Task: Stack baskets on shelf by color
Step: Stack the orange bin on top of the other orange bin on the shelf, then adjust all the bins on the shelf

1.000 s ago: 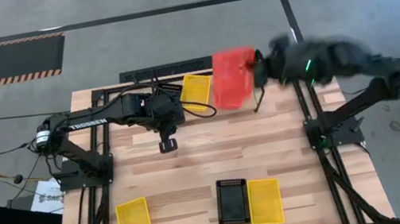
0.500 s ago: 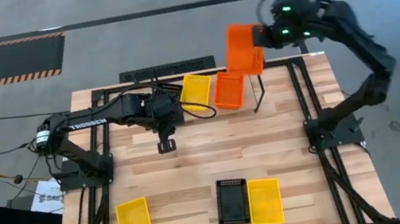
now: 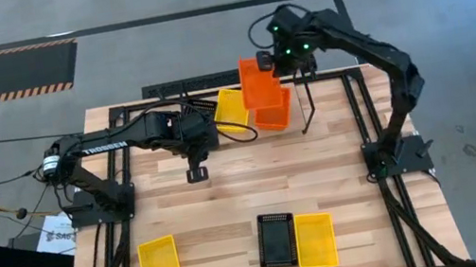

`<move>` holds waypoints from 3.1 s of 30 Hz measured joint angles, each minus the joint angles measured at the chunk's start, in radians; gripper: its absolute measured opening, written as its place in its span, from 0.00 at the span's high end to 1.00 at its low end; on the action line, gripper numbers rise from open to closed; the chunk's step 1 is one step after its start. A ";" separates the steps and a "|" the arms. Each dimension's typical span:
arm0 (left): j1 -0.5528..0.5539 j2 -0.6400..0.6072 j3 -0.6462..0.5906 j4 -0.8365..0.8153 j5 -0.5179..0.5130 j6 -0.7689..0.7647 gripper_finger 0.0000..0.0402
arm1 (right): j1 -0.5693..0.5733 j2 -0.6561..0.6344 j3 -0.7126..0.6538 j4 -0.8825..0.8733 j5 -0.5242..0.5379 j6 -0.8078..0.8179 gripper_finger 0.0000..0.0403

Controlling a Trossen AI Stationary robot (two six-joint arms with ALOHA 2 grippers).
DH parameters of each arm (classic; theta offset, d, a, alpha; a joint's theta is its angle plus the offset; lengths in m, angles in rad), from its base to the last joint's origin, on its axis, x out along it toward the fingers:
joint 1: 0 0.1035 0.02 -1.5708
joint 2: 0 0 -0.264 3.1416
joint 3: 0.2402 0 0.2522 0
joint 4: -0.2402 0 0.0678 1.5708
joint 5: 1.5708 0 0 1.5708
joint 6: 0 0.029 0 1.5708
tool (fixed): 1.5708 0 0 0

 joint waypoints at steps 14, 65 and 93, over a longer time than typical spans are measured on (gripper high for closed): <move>0.000 0.000 0.000 -0.042 0.000 0.076 1.00 | 0.022 0.023 -0.005 -0.062 0.034 0.026 0.99; 0.001 0.000 0.000 -0.019 0.027 0.103 1.00 | -0.087 -0.119 -0.593 0.343 -0.040 0.062 0.99; 0.001 0.000 0.000 -0.012 0.027 0.055 1.00 | -0.095 -0.106 -0.517 0.336 -0.009 -0.108 0.75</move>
